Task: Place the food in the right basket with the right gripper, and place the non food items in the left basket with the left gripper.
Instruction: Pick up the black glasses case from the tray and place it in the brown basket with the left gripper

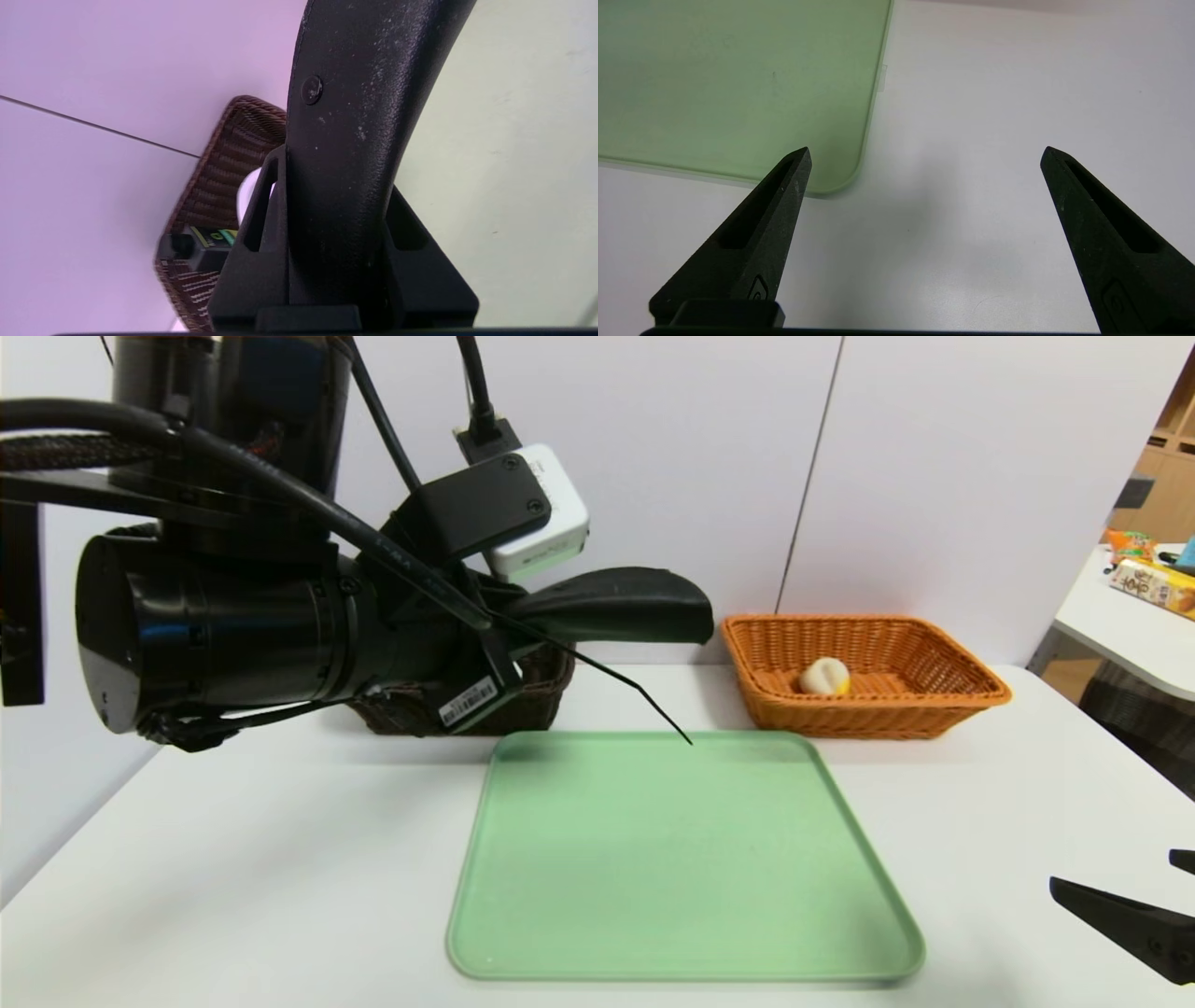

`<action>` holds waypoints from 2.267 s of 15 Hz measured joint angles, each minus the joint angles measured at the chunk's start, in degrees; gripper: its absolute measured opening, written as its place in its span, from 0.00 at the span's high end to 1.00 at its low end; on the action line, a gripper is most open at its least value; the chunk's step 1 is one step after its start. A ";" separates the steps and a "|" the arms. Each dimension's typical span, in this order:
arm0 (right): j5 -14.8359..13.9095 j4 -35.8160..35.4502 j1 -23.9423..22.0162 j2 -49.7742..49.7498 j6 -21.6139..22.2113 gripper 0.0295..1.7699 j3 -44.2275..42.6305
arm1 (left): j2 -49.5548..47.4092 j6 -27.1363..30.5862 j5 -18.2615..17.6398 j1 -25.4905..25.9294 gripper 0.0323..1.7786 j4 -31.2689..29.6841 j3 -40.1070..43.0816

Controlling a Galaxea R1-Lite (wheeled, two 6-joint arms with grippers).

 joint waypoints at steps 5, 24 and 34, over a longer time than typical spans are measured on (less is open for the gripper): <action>0.05 -0.09 0.52 0.20 0.00 0.04 0.39 | -0.29 13.48 -2.57 7.39 0.74 -0.11 -1.66; 0.05 -0.17 1.18 -0.55 0.09 0.04 1.08 | 20.82 35.80 -10.26 25.47 0.75 -8.86 -11.14; -0.13 0.02 1.18 -0.93 -0.02 0.04 1.17 | 23.24 35.52 -10.25 26.32 0.66 -11.37 -10.05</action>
